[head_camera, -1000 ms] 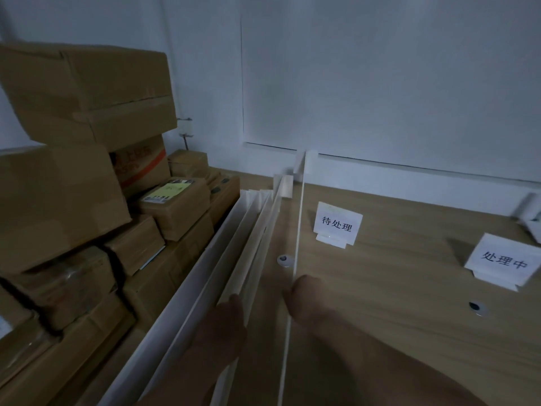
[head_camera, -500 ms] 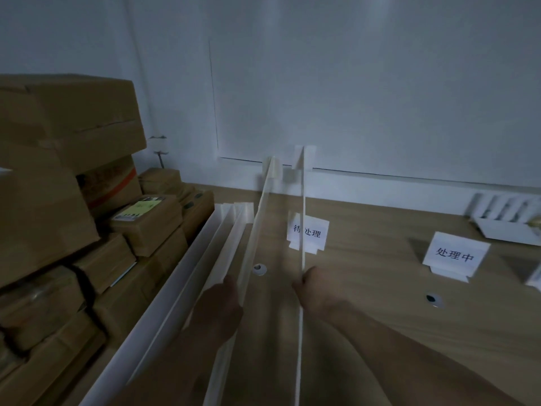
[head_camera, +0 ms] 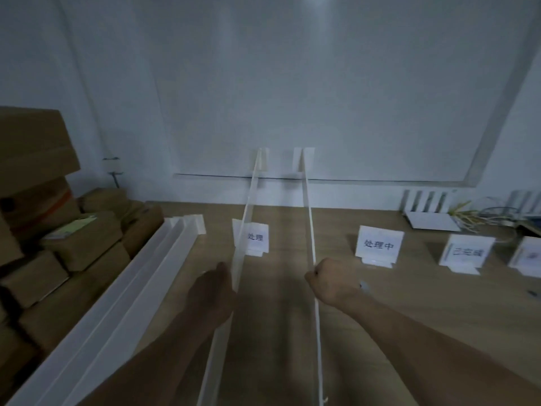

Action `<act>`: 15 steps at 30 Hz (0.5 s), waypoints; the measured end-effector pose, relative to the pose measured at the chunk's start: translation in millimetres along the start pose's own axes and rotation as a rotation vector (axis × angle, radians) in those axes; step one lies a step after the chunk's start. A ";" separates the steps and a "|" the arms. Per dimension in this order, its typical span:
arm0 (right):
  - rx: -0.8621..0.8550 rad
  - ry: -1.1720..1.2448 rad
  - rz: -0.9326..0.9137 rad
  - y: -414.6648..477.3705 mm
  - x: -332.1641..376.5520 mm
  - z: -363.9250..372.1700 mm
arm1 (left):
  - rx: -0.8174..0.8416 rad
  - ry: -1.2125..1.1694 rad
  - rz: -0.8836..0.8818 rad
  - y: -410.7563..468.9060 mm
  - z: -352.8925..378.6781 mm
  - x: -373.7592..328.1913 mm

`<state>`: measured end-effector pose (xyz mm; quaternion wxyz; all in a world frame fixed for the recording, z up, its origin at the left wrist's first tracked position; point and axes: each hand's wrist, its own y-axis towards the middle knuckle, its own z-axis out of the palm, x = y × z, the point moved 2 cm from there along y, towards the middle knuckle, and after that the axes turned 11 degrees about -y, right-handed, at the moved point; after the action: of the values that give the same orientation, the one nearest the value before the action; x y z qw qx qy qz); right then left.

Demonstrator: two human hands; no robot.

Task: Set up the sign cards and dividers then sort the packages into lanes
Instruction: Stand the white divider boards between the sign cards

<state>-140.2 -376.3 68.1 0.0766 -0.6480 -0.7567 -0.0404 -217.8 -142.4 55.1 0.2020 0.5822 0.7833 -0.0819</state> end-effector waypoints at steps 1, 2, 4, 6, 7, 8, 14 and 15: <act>-0.017 -0.010 0.015 -3.9 -18.8 -6.3 | -0.002 -0.005 -0.003 -4.6 2.6 -16.3; -0.031 -0.003 0.029 -7.2 -37.5 -11.4 | -0.005 -0.018 -0.008 -9.7 5.4 -32.2; -0.032 0.024 0.048 -14.1 -73.8 -21.1 | -0.001 -0.058 -0.003 -18.6 13.4 -63.0; -0.017 0.050 0.070 -20.3 -108.0 -30.8 | 0.006 -0.082 0.015 -25.9 20.8 -93.0; -0.018 0.064 0.082 -23.0 -124.5 -36.3 | 0.010 -0.092 0.030 -28.5 24.4 -108.0; -0.022 0.077 0.093 -25.3 -140.4 -41.6 | 0.019 -0.102 0.042 -30.8 28.4 -122.7; -0.019 0.046 0.160 -43.5 -217.9 -69.9 | 0.044 -0.146 0.127 -36.4 48.2 -198.4; -0.031 0.041 0.179 -46.3 -228.6 -73.6 | 0.042 -0.158 0.154 -34.9 51.8 -208.6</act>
<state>-147.2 -618.1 103.9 0.0855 -0.7133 -0.6932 -0.0584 -189.2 -355.3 90.3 0.2565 0.6366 0.7160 -0.1280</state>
